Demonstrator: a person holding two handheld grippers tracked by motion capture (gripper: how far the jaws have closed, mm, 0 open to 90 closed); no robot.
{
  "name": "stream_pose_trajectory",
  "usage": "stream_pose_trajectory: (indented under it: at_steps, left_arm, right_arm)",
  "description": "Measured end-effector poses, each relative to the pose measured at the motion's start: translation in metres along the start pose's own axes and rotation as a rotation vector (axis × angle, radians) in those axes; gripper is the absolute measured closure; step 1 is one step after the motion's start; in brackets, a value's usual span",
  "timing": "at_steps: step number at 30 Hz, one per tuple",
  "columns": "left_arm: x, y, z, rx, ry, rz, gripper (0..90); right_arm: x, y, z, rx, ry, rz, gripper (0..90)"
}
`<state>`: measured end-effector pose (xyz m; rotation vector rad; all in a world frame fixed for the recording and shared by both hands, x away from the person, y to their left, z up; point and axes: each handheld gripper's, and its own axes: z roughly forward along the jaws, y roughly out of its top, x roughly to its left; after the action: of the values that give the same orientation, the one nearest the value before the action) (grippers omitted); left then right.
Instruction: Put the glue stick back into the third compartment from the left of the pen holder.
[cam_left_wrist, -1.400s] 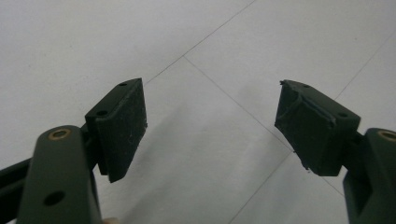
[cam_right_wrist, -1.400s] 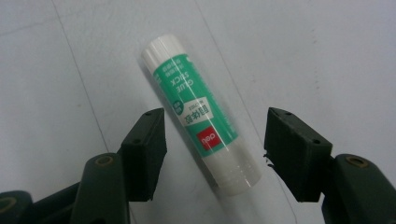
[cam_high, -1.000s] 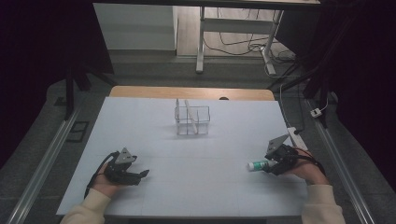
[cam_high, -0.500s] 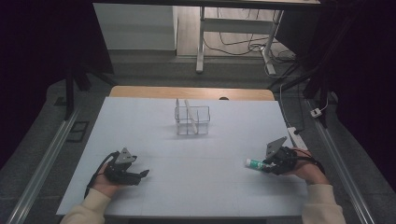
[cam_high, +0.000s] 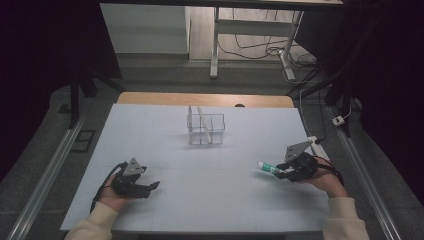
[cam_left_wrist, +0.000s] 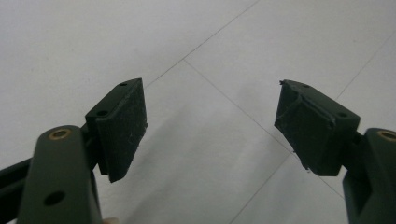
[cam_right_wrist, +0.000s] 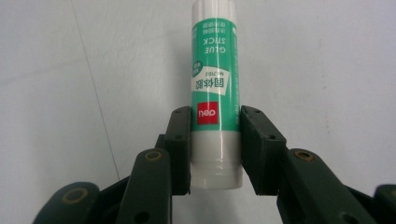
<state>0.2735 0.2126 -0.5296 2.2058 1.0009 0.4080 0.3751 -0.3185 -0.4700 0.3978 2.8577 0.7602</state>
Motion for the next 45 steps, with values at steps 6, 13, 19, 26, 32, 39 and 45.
stream_pose_trajectory:
  at_steps: [6,13,19,26,32,39,45]
  left_arm:
    - [-0.001,0.001,-0.001,-0.010,0.006,0.006,25.1]
    - [-0.001,0.002,-0.002,-0.019,0.008,0.008,25.2]
    - [-0.002,0.003,-0.002,-0.026,0.008,0.010,25.5]
    - [-0.003,0.006,-0.004,-0.037,0.010,0.007,25.9]
    - [-0.004,0.008,-0.004,-0.037,0.008,0.018,25.9]
    - [-0.005,0.012,-0.004,-0.045,0.008,0.023,26.0]
    - [-0.007,0.015,-0.004,-0.046,0.010,0.032,26.1]
  right_arm:
    - [0.000,0.009,0.005,-0.055,0.018,0.055,64.5]
    - [0.003,0.022,0.010,-0.094,0.033,0.130,64.5]
    - [0.004,0.029,0.014,-0.114,0.011,0.179,64.5]
    - [0.008,0.041,0.019,-0.128,-0.006,0.219,64.5]
    - [0.015,0.053,0.021,-0.154,-0.027,0.232,64.6]
    - [0.022,0.063,0.026,-0.192,-0.043,0.236,64.6]
    - [0.027,0.070,0.029,-0.214,-0.040,0.241,64.6]
